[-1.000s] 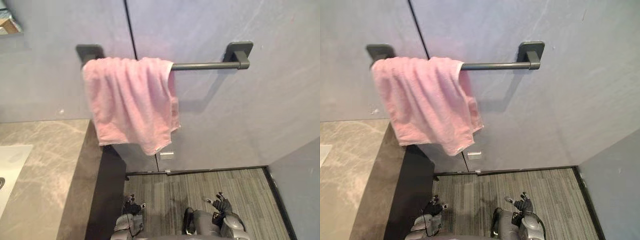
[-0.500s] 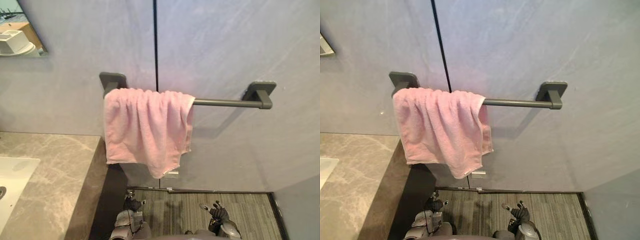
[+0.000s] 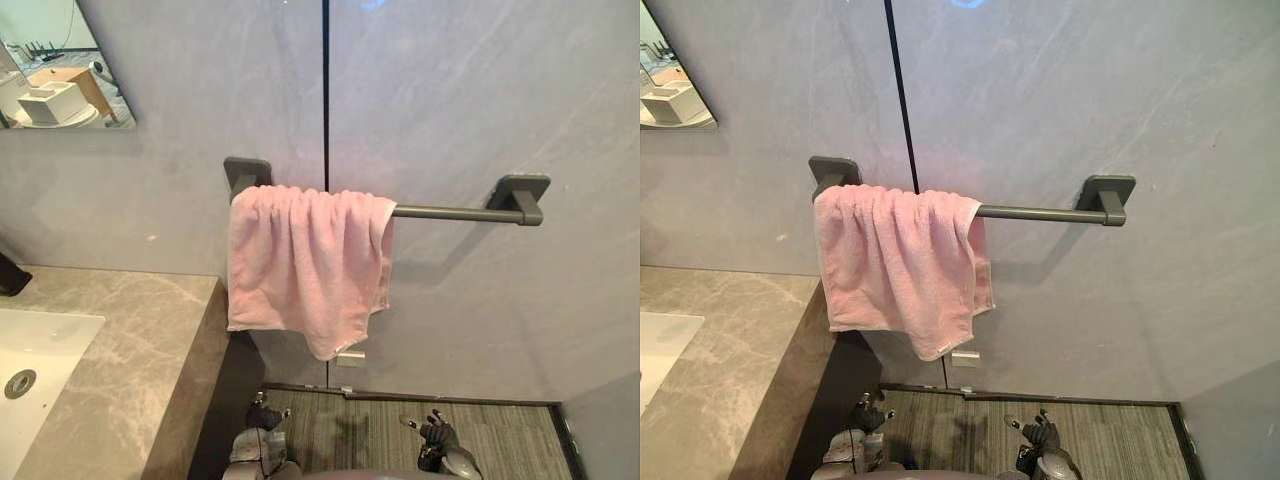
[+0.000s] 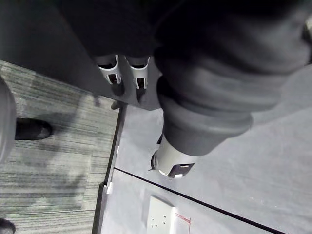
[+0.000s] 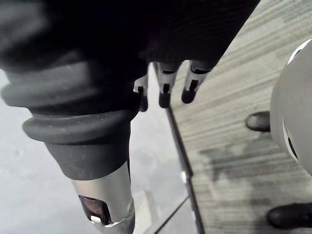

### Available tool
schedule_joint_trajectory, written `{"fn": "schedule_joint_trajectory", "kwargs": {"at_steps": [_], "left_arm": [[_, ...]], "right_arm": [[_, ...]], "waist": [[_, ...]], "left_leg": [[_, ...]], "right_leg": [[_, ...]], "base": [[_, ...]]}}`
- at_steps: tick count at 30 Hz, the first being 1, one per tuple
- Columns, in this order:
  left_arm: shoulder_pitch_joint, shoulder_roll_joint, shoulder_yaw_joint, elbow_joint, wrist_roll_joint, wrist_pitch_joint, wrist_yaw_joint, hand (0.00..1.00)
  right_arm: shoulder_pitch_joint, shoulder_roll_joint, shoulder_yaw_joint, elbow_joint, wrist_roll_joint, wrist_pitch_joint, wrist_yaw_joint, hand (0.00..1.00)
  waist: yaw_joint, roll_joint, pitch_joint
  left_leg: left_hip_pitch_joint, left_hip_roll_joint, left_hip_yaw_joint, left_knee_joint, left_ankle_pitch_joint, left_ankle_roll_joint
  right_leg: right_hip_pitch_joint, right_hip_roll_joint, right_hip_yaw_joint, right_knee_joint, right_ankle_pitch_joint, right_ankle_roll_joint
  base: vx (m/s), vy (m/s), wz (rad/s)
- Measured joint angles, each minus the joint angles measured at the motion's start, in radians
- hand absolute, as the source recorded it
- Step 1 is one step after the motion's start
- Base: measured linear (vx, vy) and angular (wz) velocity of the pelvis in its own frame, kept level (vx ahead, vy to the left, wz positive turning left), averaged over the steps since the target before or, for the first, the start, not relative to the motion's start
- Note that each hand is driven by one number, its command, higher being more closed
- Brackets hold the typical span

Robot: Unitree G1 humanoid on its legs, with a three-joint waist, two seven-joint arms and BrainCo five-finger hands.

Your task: Organize washtable

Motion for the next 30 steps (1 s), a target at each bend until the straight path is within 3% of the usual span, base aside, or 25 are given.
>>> {"fn": "schedule_joint_trajectory", "kwargs": {"at_steps": [6,9,11,16,22,30], "left_arm": [[0.165,0.012,-0.028,-0.336,-0.017,-0.008,0.068,0.00],[0.242,0.017,-0.042,-0.559,-0.036,-0.016,0.081,0.00],[0.268,0.015,-0.042,-0.675,-0.058,-0.040,0.083,0.00],[0.291,-0.018,-0.045,-0.834,-0.089,-0.043,0.082,0.00],[0.303,-0.021,-0.078,-1.040,-0.116,-0.088,0.077,0.00],[0.309,-0.016,-0.122,-1.127,-0.151,-0.122,0.071,0.00]], "right_arm": [[0.026,-0.007,0.038,-0.030,-0.001,-0.013,-0.037,0.00],[0.071,-0.009,0.061,-0.089,-0.010,-0.026,-0.040,0.00],[0.081,-0.011,0.088,-0.097,-0.018,-0.027,-0.040,0.00],[0.089,-0.011,0.111,-0.118,-0.023,-0.026,-0.038,0.00],[0.103,-0.016,0.129,-0.128,-0.023,-0.026,-0.038,0.00],[0.111,-0.018,0.131,-0.128,-0.024,-0.026,-0.038,0.00]], "waist": [[0.008,-0.003,-0.001],[0.028,-0.004,0.000],[0.032,-0.007,-0.001],[0.039,-0.008,0.001],[0.054,-0.015,-0.001],[0.052,-0.017,-0.018]], "left_leg": [[-0.003,-0.007,-0.032,-0.023,0.017,0.003],[-0.005,-0.008,-0.046,-0.022,0.017,0.003],[-0.003,-0.011,-0.066,-0.020,0.017,0.002],[-0.018,-0.008,-0.078,-0.002,0.014,0.000],[-0.030,0.000,-0.081,0.030,-0.005,-0.013],[-0.043,0.011,-0.076,0.034,-0.006,-0.016]], "right_leg": [[0.001,-0.002,-0.019,-0.012,0.001,0.000],[0.009,-0.003,-0.035,-0.014,-0.002,0.003],[0.023,-0.005,-0.054,-0.014,-0.008,0.004],[0.031,-0.005,-0.065,0.000,-0.017,0.002],[0.015,-0.010,-0.064,0.052,-0.057,-0.004],[0.000,-0.003,-0.059,0.059,-0.058,-0.007]], "base": [[-0.03,-0.011,0.14],[0.01,-0.021,0.15],[0.02,-0.030,0.25],[0.00,-0.032,0.09],[-0.03,-0.041,0.01],[0.01,-0.031,-0.02]]}}
